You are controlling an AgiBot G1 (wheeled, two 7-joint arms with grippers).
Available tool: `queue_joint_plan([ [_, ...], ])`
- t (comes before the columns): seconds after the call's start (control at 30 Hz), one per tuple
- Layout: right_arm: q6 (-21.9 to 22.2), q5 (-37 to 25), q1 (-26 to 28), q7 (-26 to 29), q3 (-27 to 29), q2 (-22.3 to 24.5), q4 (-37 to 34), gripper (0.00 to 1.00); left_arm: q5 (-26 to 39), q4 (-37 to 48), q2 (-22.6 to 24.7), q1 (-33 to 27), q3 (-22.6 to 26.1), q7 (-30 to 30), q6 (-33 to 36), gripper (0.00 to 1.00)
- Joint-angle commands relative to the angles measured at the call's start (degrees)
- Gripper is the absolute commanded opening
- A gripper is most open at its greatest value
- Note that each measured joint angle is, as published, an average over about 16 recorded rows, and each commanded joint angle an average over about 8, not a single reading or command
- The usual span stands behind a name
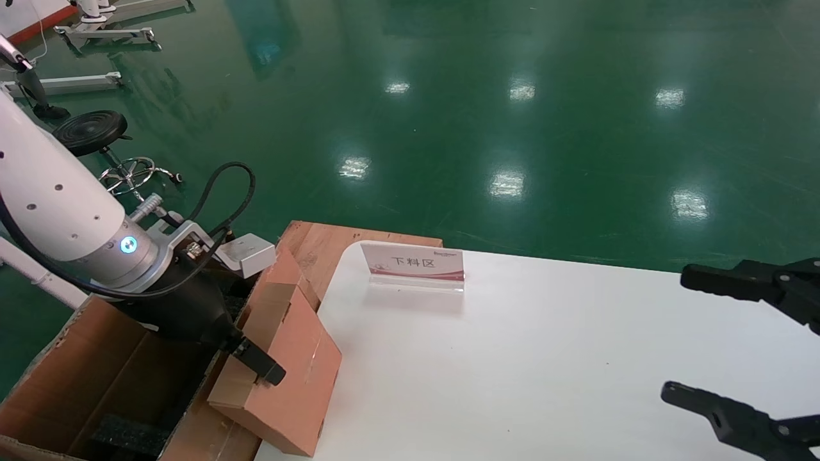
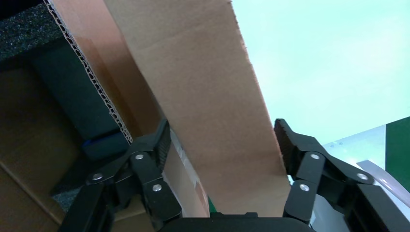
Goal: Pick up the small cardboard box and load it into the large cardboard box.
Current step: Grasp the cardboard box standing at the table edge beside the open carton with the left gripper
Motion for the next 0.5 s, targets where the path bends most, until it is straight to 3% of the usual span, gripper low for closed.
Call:
queue_joint_plan([
  [0.03,0.0,0.0,0.0,0.0,0.0,0.0,0.0,0.0,0.0,0.0,0.0,0.0,0.0,0.0,0.0,0.0],
  [0.5,0.0,0.0,0.0,0.0,0.0,0.0,0.0,0.0,0.1,0.0,0.1,-0.1,0.0,-0.1,0.1,0.0],
])
